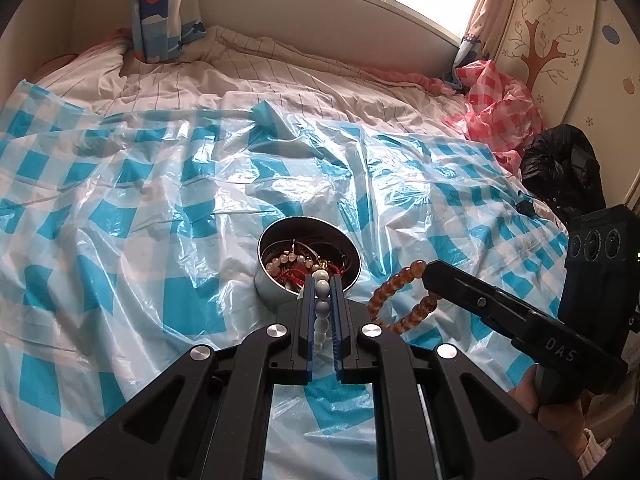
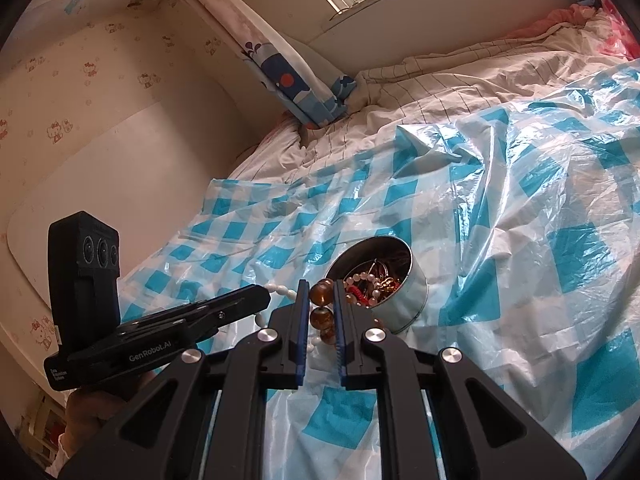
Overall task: Organize jewelry
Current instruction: 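Carry the white-and-brown bracelet with both tools over the steel tin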
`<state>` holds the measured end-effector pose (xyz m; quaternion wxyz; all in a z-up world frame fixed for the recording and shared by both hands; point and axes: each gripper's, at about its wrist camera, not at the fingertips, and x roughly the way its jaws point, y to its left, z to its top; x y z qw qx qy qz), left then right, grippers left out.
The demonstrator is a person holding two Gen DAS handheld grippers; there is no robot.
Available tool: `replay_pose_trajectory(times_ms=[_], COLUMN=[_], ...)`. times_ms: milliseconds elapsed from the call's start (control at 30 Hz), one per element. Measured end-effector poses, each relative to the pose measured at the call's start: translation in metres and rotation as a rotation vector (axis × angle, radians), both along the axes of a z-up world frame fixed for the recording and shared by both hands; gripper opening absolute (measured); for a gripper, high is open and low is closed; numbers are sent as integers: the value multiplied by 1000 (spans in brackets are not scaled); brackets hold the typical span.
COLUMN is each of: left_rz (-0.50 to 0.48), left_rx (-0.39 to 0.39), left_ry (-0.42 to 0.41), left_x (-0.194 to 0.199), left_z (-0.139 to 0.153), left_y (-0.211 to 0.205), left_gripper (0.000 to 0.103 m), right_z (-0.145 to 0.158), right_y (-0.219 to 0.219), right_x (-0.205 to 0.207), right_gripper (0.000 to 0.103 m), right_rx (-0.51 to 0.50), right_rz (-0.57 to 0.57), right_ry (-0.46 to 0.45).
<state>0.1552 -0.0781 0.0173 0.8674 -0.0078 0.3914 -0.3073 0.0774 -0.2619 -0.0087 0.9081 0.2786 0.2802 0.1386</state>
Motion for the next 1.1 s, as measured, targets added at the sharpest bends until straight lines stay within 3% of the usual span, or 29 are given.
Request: replay_pose_trajectory(times_ms=[1100], left_rz=[31], left_rx=[-174], left_ry=[26], left_x=[40], left_z=[-5], left_y=[-20], left_gripper=[7], right_z=[-1], right_y=[-19], right_x=[45], right_gripper=[12], right_rx=[98], right_rz=[-26], right_ry=[-28])
